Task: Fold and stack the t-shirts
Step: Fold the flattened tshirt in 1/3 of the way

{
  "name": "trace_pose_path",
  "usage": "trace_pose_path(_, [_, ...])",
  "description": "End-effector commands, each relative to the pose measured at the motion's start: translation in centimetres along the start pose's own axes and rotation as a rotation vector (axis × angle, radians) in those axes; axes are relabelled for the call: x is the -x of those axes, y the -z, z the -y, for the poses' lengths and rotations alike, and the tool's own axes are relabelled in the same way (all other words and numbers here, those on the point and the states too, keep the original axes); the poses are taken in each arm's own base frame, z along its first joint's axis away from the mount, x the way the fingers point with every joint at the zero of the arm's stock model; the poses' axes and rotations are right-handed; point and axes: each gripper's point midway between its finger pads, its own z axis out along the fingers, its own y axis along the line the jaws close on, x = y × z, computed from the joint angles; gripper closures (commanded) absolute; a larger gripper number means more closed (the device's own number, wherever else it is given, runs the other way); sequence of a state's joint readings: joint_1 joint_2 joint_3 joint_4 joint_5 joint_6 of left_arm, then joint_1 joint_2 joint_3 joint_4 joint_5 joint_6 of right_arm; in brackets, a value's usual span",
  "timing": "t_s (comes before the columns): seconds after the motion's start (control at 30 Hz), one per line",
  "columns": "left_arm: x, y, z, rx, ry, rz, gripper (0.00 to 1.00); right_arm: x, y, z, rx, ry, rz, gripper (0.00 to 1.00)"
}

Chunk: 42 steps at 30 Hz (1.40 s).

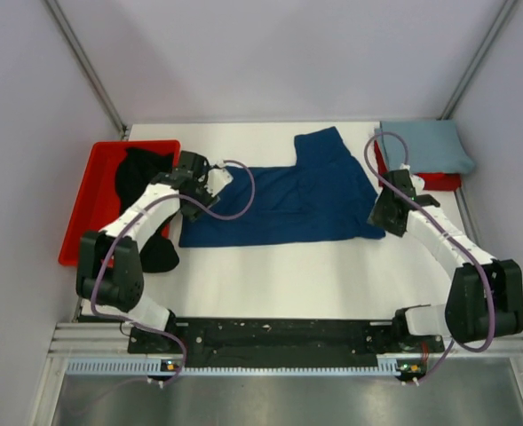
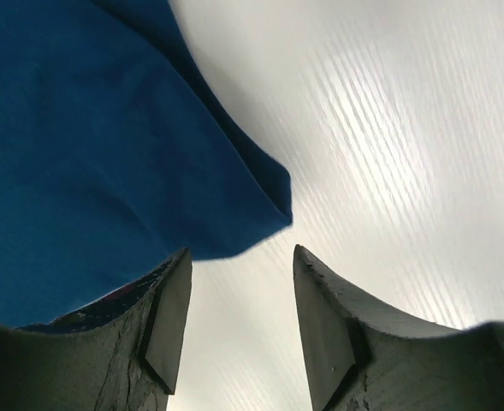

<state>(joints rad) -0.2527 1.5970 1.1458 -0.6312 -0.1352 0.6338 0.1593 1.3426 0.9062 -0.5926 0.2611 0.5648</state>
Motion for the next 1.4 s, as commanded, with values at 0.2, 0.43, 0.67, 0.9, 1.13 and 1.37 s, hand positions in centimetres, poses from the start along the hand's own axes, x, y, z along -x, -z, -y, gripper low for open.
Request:
trace_pose_path(0.2, [-4.3,1.4,7.7,-0.286,-0.231,0.081,0.44,-2.4,-2.0,2.0,-0.119,-0.173,-0.032,0.54])
trace_pose_path(0.43, [-6.5,-2.0,7.3,-0.201,-0.298,0.021,0.39,-2.9,-4.8,1.3,-0.126,-0.238,-0.031,0.55])
trace_pose_path(0.67, [-8.7,-4.6,7.9,-0.212,-0.276,-0.091,0.77,-4.4,-6.5,3.6,-0.207,-0.289,-0.063,0.75])
trace_pose_path(0.9, [-8.2,-2.7,4.8,-0.095,-0.169,-0.086,1.0,-3.4,-4.9,6.6,-0.2,-0.323,-0.012,1.0])
trace_pose_path(1.13, [-9.0,2.2,7.8,-0.257,-0.112,-0.07,1.0,-3.9,-0.1,5.6,-0.061,-0.361,-0.047,1.0])
trace_pose_path(1.37, [-12.8,5.6,11.7,-0.398,-0.135,-0.128,1.0,-7.9,4.9,7.4,-0.061,-0.445,-0.094,1.0])
